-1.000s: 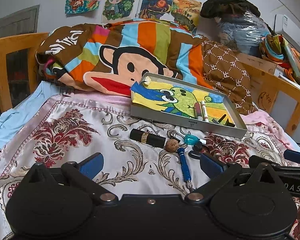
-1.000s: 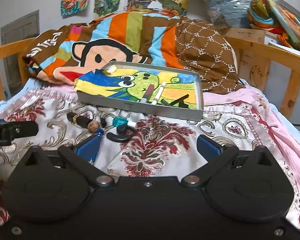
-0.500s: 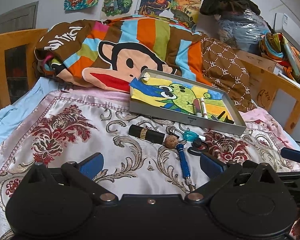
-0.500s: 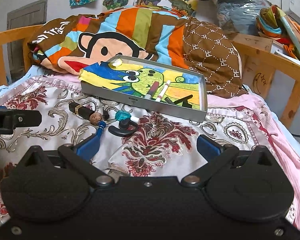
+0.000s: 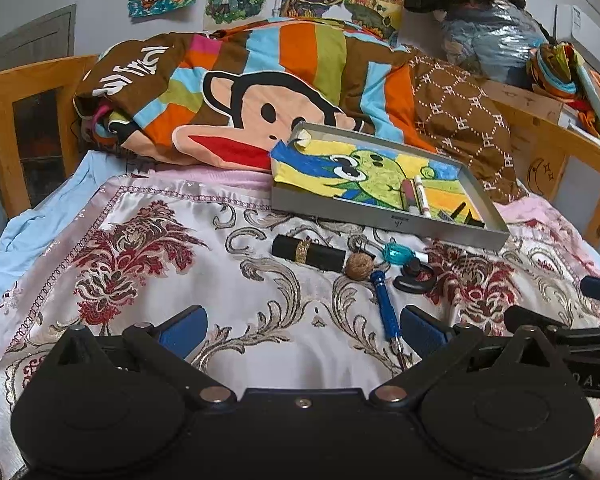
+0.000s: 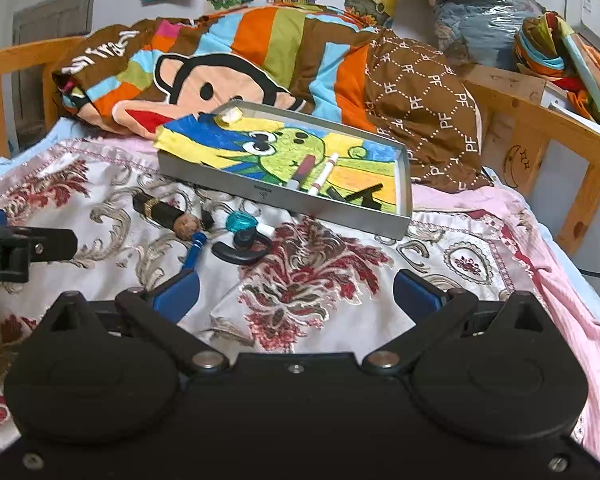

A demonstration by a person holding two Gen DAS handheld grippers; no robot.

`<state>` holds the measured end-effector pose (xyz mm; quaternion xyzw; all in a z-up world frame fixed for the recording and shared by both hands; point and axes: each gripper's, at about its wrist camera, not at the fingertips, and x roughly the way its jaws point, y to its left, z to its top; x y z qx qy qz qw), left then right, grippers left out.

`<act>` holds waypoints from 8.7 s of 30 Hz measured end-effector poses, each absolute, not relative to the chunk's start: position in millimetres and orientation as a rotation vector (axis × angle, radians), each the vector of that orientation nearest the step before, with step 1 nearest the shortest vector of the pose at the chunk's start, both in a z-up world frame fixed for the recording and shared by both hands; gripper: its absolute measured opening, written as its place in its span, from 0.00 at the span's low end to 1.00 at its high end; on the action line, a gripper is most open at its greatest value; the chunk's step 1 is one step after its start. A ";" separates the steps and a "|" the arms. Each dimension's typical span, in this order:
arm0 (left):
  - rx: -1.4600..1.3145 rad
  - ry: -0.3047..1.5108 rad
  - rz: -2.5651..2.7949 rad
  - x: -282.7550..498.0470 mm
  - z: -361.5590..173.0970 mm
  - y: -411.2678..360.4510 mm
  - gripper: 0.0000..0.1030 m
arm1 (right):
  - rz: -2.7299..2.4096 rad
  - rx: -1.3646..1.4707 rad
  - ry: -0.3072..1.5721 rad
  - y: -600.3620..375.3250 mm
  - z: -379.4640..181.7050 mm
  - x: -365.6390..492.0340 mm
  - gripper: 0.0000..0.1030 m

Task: Organize rigid objects
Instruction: 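Move both tools back over the remaining items beside the tray, then grasp the black gold-banded lipstick with the left tool while the right tool grasps the blue screwdriver, then lift the lipstick and screwdriver and carry both over the grey tray, then lower the lipstick and screwdriver into the tray and open both tools, then move both tools back over the walnut, teal bottle and earpiece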

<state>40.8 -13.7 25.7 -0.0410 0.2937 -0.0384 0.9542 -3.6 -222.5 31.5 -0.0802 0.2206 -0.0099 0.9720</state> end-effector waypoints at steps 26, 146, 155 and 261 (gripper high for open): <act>0.010 0.699 -0.050 112.8 10.0 8.6 0.99 | 0.223 -0.226 0.510 -188.8 5.8 62.0 0.99; -0.130 0.563 -0.183 310.6 7.0 -108.5 0.22 | -0.028 -0.175 0.248 -259.7 -30.5 289.2 0.05; -0.136 0.635 -0.192 323.5 -10.9 -108.3 0.22 | -0.010 -0.135 0.302 -266.8 -45.4 313.6 0.05; -0.259 0.584 -0.120 22.6 4.9 -18.5 0.99 | -0.079 0.007 0.399 -221.9 37.3 -55.7 1.00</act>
